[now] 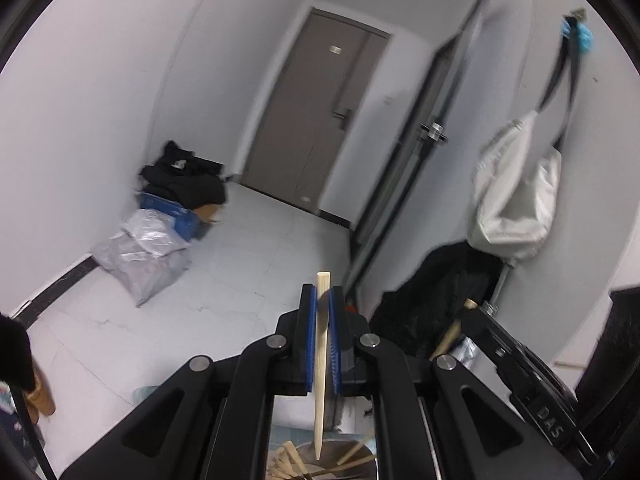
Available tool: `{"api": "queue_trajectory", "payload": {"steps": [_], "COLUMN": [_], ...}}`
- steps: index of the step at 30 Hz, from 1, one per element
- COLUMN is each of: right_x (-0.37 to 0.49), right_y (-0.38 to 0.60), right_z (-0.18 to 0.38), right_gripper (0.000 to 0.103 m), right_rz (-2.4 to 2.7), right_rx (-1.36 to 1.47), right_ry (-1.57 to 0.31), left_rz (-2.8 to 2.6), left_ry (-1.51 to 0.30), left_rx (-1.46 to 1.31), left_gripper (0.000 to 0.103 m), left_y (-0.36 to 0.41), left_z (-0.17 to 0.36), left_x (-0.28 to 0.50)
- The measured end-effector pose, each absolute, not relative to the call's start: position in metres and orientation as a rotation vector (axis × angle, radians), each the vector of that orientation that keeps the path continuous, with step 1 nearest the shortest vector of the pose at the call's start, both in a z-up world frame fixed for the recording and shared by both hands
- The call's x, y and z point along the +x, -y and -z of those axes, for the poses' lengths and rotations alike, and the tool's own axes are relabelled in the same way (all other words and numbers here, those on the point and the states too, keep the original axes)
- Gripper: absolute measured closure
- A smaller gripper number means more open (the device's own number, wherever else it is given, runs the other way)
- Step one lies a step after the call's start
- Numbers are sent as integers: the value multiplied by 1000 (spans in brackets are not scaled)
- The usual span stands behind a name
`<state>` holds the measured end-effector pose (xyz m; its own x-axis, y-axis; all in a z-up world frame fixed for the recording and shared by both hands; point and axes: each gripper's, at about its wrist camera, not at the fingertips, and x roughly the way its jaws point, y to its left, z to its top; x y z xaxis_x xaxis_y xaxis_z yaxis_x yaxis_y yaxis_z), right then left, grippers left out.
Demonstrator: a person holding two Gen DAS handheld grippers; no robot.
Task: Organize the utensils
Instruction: 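Lower both held chopsticks into the white utensil holder, then open both grippers and pull them back from the holder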
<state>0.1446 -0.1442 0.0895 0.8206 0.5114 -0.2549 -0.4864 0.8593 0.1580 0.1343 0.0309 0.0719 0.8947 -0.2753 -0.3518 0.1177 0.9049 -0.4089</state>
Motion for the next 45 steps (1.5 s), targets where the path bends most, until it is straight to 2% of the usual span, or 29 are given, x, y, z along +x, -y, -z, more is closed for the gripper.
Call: {"api": "queue_trajectory", "payload": {"steps": [21, 40, 42, 44, 45], "right_x": [141, 118, 111, 102, 97], "right_y": [149, 150, 155, 159, 161], "right_z": [-42, -3, -3, -6, -8], "right_gripper": [97, 95, 94, 94, 93], "right_rz": [-596, -612, -604, -594, -595], "right_rx": [56, 64, 77, 90, 96], "right_ry": [-401, -582, -574, -571, -569], "left_rz": [310, 325, 298, 266, 257], "left_ry": [-495, -678, -687, -676, -666], "left_rx": [-234, -177, -181, -189, -193], "left_gripper": [100, 99, 91, 67, 62], "left_y": [-13, -7, -8, -11, -13], "left_z": [-46, -34, -37, -43, -44], "left_x": [128, 113, 107, 98, 94]}}
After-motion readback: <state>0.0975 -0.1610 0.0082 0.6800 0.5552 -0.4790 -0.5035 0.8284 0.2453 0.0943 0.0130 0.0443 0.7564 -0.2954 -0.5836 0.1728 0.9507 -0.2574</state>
